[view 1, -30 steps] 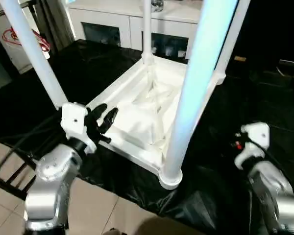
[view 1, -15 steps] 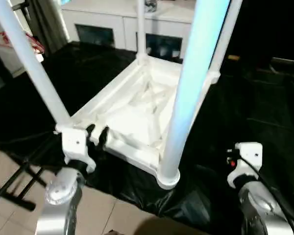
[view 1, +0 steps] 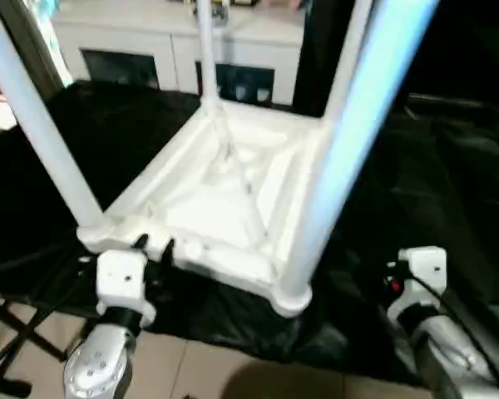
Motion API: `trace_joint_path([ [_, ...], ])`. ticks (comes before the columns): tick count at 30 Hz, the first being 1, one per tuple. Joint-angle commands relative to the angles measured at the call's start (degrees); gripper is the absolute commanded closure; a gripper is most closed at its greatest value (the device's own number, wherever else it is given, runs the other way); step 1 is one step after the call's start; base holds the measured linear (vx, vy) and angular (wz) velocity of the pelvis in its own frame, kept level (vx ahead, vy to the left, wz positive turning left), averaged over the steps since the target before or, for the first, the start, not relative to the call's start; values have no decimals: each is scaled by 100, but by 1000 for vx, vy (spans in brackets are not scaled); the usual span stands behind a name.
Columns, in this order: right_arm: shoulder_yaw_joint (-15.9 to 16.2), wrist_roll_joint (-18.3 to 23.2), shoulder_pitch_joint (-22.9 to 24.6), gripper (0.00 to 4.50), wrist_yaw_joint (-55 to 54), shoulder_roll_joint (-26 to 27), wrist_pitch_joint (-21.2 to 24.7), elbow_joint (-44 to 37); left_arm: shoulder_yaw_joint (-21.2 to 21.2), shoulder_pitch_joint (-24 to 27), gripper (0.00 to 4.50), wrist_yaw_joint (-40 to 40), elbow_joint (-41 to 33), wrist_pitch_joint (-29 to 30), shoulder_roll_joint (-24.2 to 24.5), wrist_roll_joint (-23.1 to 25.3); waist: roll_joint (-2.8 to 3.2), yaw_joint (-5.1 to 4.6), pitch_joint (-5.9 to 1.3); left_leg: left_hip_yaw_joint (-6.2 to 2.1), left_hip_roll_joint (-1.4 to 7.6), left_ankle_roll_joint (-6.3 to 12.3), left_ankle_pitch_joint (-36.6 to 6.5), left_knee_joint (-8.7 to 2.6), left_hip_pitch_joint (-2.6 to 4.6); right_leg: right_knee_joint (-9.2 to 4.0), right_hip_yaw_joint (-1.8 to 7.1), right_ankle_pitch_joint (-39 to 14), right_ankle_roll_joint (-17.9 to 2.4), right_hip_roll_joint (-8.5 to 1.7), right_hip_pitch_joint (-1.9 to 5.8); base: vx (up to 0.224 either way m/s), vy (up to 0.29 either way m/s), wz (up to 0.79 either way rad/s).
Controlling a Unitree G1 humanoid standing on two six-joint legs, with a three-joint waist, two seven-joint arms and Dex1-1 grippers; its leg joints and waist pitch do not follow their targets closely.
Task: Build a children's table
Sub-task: Rotate leg to tighten
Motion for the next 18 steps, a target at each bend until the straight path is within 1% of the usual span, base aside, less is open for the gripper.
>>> trace_joint_path([
  [1,-98,132,-106,52,193,-86,-52,122,359,57,230,263,-34,23,65,93,-113,97,-130,-404,381,-144,-1850,-416,114,-830,444,-3896,-147,-770,-48,-38,-108,-1],
  [2,-82,245,-146,52,357,-142,5,143,514,42,230,307,-28,45,70,14,-103,102,-129,-460,400,-68,-1537,-441,51,-828,426,-4250,-110,-763,1,-37,-78,-10],
  [3,-48,320,-147,33,454,-162,70,102,633,38,228,310,-40,69,81,-78,-59,96,-118,-498,444,-82,-1479,-583,-20,-768,312,-3831,-207,-629,47,-37,-78,-10],
  [4,112,435,-141,24,635,-148,175,-37,863,-87,227,146,-29,158,136,-481,-57,82,-121,-525,484,-123,-1733,-625,19,-720,239,-3465,-322,-545,25,0,0,0],
  [5,154,466,-150,24,670,-119,185,-43,905,-146,227,113,30,129,205,-500,-43,85,-122,-533,501,-151,-1838,-641,41,-711,230,-3288,-395,-532,18,0,0,0],
  [6,175,479,-159,14,681,-99,190,-32,931,-186,227,98,86,102,255,-501,-13,93,-117,-543,524,-208,-2035,-662,87,-697,236,-2989,-511,-506,-12,0,0,0],
  [7,225,525,-158,7,795,-114,159,-46,972,-274,227,143,134,51,298,-497,-4,98,-111,-558,542,-240,-2121,-689,84,-661,241,-2683,-612,-498,2,0,0,0],
  [8,225,525,-158,7,795,-114,159,-46,972,-274,227,143,134,51,298,-497,-2,108,-117,-565,554,-261,-2109,-704,86,-637,244,-2516,-638,-496,14,0,0,0],
  [9,274,612,-172,7,947,-137,146,-45,1096,-420,227,218,211,30,268,-655,-46,112,-120,-548,558,-267,-2093,-718,76,-603,250,-2228,-706,-491,35,0,0,0],
  [10,314,667,-186,2,1048,-150,138,-43,1193,-526,211,268,268,24,243,-790,-45,130,-130,-551,560,-267,-2040,-721,73,-574,256,-2106,-742,-502,51,0,0,0],
  [11,383,694,-188,0,1250,-221,47,-1,1250,-594,201,176,245,-58,213,-1016,-8,163,-147,-529,560,-278,-1942,-705,111,-559,274,-1816,-835,-502,28,0,0,0],
  [12,383,694,-188,0,1250,-221,47,-1,1250,-594,201,176,245,-58,213,-1016,-41,177,-147,-533,568,-235,-1811,-717,72,-517,274,-1573,-913,-523,79,0,0,0],
  [13,480,776,-153,0,1681,-409,-73,8,1288,-578,190,119,115,-41,226,-1091,-134,170,-154,-519,579,-196,-1709,-718,60,-514,267,-1449,-926,-517,96,0,0,0],
  [14,493,816,-155,0,1895,-513,-155,6,1311,-558,190,164,80,-24,241,-1033,-65,215,-148,-516,598,-180,-1664,-719,80,-488,276,-1281,-971,-531,91,0,0,0],
  [15,460,886,-185,0,2137,-657,-189,5,1355,-549,172,271,55,1,238,-958,-97,231,-166,-498,596,-151,-1582,-699,97,-469,280,-1039,-1002,-531,103,0,0,0],
  [16,441,915,-200,0,2215,-710,-183,7,1373,-551,172,307,45,5,229,-947,-101,244,-162,-503,605,-137,-1548,-704,97,-461,278,-945,-1016,-530,117,0,0,0],
  [17,416,978,-273,0,2653,-977,-276,117,1479,-536,164,380,136,-96,218,-966,-113,255,-182,-501,607,-106,-1338,-691,95,-431,275,-619,-1047,-523,140,0,0,0],
  [18,398,1016,-318,0,2817,-1067,-304,174,1497,-542,159,391,188,-137,224,-958,-110,276,-188,-504,607,-43,-1275,-681,90,-401,264,-349,-1117,-522,168,0,0,0],
])
